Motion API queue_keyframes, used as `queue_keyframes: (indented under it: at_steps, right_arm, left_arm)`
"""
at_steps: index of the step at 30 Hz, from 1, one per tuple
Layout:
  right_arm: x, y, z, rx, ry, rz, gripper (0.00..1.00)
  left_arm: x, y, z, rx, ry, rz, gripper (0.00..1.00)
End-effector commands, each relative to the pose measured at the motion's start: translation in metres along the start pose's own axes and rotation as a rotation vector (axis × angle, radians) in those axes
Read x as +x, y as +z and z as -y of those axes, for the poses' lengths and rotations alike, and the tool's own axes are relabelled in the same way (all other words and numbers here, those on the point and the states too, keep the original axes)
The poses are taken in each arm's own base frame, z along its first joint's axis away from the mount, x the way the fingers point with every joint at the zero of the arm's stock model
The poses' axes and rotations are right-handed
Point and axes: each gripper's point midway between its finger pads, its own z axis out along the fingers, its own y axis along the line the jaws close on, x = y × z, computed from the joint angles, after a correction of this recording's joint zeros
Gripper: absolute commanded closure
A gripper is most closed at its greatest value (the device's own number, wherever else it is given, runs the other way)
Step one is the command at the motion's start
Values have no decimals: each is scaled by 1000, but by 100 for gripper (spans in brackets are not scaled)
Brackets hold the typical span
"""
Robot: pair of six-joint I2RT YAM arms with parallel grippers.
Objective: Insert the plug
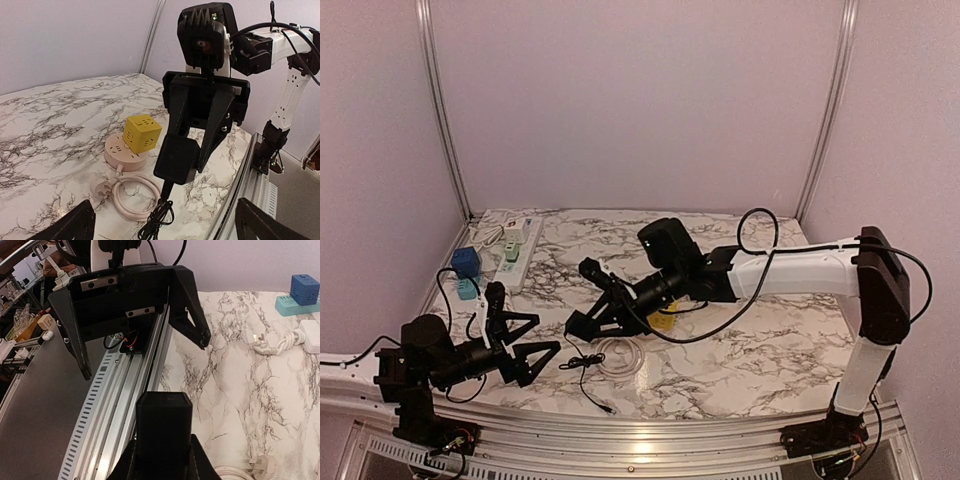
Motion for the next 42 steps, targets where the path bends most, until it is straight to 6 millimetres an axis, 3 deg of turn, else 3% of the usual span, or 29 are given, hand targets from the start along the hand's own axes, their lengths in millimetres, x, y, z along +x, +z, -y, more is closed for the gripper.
queue_keyframes:
  at_steps: [1, 7, 15, 35, 42]
  right_arm:
    - [-4, 0, -13, -26, -85, -4, 85]
    - [4, 3, -22, -44, -113, -31, 85]
    - [20, 11, -35, -98, -137, -83, 85]
    - [27, 15, -46, -188, -130, -102, 85]
    - [27, 17, -45, -186, -128, -112, 85]
  left_arm:
    - [14, 9, 30, 170, -13, -87, 1]
    - [15, 20, 43, 228, 9, -112, 7]
    - [13, 26, 41, 234, 10, -115, 14]
    - [18, 33, 55, 320, 10, -156, 30]
    - [18, 39, 60, 341, 18, -167, 49]
